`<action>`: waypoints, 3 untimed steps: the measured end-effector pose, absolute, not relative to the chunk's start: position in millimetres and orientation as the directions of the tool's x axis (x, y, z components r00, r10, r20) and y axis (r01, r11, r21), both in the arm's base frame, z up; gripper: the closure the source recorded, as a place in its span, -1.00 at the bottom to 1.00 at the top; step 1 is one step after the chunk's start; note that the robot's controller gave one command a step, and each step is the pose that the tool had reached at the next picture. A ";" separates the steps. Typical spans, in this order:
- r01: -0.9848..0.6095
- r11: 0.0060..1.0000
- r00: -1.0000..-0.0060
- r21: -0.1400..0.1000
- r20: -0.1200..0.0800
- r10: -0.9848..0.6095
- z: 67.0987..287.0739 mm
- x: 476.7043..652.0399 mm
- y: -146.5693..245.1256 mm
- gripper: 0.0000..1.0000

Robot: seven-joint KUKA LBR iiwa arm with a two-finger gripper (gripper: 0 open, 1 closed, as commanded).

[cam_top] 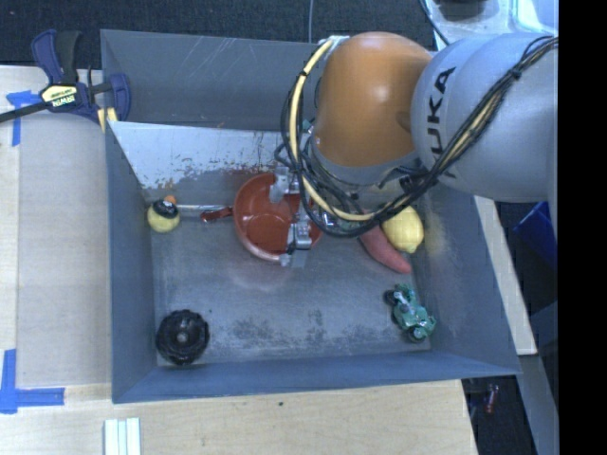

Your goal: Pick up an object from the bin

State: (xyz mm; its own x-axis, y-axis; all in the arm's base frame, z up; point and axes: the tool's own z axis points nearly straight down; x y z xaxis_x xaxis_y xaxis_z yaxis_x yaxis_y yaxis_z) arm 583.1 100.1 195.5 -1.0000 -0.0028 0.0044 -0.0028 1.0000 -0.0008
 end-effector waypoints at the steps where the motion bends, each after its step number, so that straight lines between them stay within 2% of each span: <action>1: 0.000 1.000 -1.000 0.001 -0.004 0.000 199.8 584.9 99.9 -1.00; 2: 0.110 0.994 -0.994 0.003 -0.010 0.111 154.3 622.8 93.1 -1.00; 3: 0.132 0.991 -0.991 0.005 -0.013 0.132 154.1 626.2 115.0 -1.00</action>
Offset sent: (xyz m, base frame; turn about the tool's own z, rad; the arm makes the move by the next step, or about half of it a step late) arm 0.0443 -0.0082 -0.0507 0.1321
